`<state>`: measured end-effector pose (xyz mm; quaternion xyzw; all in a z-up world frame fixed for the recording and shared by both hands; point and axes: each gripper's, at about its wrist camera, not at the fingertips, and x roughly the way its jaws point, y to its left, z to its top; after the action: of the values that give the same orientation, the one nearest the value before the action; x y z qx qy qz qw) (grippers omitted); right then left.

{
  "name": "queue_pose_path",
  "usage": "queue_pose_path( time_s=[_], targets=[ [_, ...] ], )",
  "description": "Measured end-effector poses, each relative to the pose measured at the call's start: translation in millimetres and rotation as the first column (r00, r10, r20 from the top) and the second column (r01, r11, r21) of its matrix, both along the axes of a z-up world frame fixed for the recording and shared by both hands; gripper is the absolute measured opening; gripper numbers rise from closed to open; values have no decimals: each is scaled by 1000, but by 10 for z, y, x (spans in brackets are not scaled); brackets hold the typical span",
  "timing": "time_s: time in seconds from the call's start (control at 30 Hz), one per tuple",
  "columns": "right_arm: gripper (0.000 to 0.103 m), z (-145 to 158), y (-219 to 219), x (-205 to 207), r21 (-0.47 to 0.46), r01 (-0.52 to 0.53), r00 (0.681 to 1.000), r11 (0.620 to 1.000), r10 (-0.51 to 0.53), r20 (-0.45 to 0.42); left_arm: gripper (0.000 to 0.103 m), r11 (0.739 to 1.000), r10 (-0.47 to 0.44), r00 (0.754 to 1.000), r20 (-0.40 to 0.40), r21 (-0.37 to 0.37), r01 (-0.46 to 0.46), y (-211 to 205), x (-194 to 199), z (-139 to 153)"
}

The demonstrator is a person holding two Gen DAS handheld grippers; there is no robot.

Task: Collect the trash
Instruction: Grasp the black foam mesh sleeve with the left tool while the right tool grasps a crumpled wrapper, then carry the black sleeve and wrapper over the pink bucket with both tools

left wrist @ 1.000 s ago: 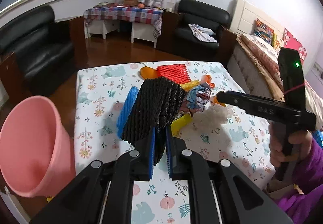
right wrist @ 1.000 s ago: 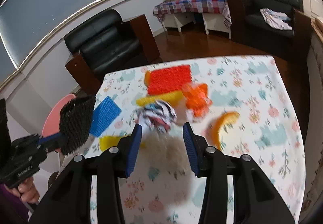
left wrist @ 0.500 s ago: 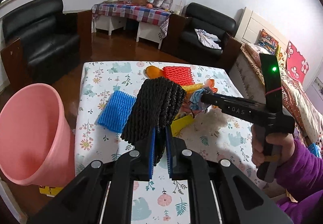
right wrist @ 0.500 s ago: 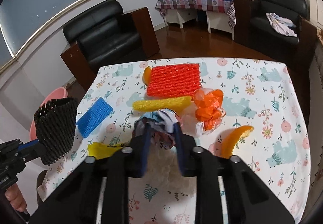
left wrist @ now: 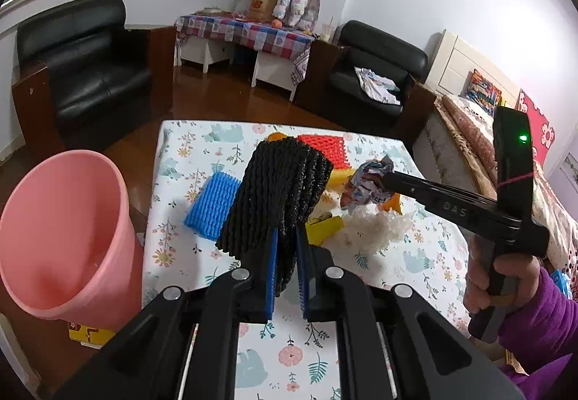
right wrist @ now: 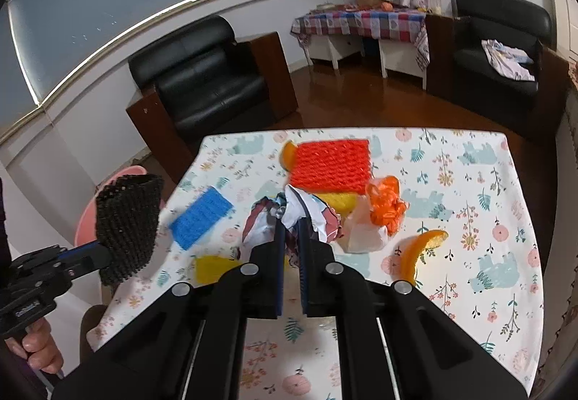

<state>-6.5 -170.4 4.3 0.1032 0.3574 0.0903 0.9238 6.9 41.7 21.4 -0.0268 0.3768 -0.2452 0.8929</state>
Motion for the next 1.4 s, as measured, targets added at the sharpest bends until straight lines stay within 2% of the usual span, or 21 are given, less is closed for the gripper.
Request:
queue_pose_path(
  time_s=[0.37,0.63,0.9,1.07,1.4],
  targets=[
    [7,359,252,-119,6,-54,995,999,53,79,9,997,70,997,44,-38,-68,216,-83,125],
    [7,469,577,5,33,-122,989,992,118,91,9,983,178,982,64,-46,-175,541,-82,184],
    [7,558,1159,177,52,-243,966,969,236,107,9,942,332,942,51,-69,-328,1053,-49,202],
    [7,577,1588,279,68,-322,943,944,315,106,9,907,418,907,46,-66,-415,1390,-27,194],
    [7,364,2366,472,49,-433,901,900,432,42,9,843,538,843,-8,-18,-538,1849,74,19]
  ],
)
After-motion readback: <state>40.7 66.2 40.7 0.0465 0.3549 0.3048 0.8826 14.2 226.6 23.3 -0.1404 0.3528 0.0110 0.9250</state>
